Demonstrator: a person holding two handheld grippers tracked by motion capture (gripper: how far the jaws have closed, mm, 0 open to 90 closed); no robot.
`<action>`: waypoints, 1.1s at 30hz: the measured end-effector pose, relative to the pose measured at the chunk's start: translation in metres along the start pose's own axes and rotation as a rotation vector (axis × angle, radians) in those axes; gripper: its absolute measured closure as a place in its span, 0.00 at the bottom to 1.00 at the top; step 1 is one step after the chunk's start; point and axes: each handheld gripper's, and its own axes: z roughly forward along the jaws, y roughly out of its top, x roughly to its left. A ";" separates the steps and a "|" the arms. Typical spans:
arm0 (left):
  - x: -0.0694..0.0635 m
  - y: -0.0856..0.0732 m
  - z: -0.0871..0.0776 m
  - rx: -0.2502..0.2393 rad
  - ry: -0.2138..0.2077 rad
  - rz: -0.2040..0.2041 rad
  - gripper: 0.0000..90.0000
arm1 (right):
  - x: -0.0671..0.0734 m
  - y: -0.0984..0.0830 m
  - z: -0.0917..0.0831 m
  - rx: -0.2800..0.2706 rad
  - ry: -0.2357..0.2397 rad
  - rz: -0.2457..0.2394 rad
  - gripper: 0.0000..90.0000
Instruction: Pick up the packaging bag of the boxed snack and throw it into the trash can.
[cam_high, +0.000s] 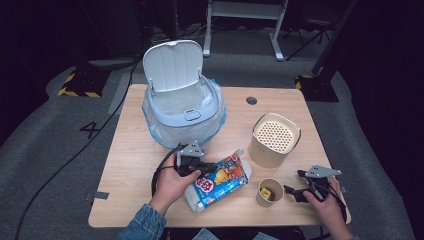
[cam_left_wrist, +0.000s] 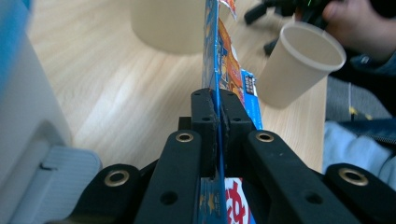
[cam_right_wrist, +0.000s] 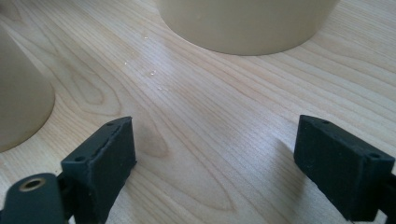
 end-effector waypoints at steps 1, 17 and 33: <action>-0.001 0.002 -0.003 -0.018 0.006 0.001 0.96 | 0.000 0.000 0.000 0.000 0.000 0.000 0.14; -0.011 0.037 -0.050 -0.263 0.049 0.055 0.97 | 0.000 0.000 0.000 0.000 0.000 0.000 0.14; -0.009 0.080 -0.082 -0.369 0.100 0.108 0.97 | 0.000 0.000 0.000 0.000 0.000 0.000 0.14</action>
